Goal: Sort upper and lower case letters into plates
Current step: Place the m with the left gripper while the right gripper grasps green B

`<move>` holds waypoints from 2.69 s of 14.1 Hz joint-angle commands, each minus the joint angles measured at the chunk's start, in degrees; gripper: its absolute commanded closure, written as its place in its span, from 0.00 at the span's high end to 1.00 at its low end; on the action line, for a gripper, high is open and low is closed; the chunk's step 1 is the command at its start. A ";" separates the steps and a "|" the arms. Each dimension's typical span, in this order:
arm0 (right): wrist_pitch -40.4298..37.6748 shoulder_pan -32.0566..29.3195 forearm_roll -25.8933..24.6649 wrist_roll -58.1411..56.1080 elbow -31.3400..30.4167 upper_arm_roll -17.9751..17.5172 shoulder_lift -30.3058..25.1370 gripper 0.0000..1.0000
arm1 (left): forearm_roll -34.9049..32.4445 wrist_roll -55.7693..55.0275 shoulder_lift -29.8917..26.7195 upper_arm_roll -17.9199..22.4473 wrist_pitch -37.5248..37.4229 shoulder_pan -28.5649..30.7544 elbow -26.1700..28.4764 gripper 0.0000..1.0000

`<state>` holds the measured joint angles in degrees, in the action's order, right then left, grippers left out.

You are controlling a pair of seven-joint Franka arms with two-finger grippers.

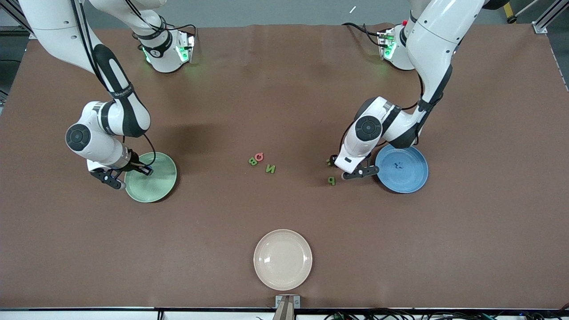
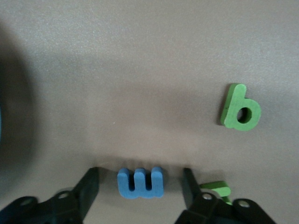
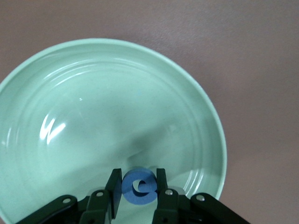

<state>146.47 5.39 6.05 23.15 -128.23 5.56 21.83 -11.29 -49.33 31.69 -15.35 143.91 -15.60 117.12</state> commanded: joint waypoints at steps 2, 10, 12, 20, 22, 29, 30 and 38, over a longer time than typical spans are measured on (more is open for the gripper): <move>0.48 2.95 6.50 0.14 -1.59 -0.90 -1.71 0.00 | -0.84 -0.68 -1.63 -0.03 0.32 0.13 1.97 0.37; -10.89 4.11 6.17 1.02 4.45 -0.29 -2.05 1.00 | -0.31 2.55 -11.28 -0.21 -10.98 1.96 1.97 0.13; -23.44 4.11 5.90 1.98 12.34 0.23 -2.49 1.00 | 0.13 9.65 -14.36 -0.38 -14.08 5.29 2.58 0.12; -28.01 17.98 2.56 28.06 21.09 -0.11 -1.62 1.00 | -0.22 38.14 -17.90 -5.21 -10.33 25.51 11.45 0.12; -25.37 22.19 2.74 30.89 21.09 -0.11 -0.05 1.00 | -0.75 40.96 -16.67 -5.22 -4.81 27.02 13.65 0.12; -11.49 32.48 2.21 44.07 20.65 0.06 7.86 1.00 | -8.98 43.35 -11.05 -5.13 3.75 30.18 14.45 0.12; -9.90 33.36 2.04 46.00 20.74 0.15 9.09 1.00 | -10.40 43.26 -10.43 -5.13 4.18 30.53 14.45 0.13; -5.32 37.06 1.95 49.79 19.68 0.50 12.62 0.92 | -10.77 43.35 -9.98 -5.39 4.54 30.36 14.27 0.42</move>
<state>139.80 41.09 8.99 70.99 -107.48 5.24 34.72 -21.19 -6.62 22.24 -20.14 147.90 14.35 131.33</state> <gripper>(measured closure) 0.040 0.604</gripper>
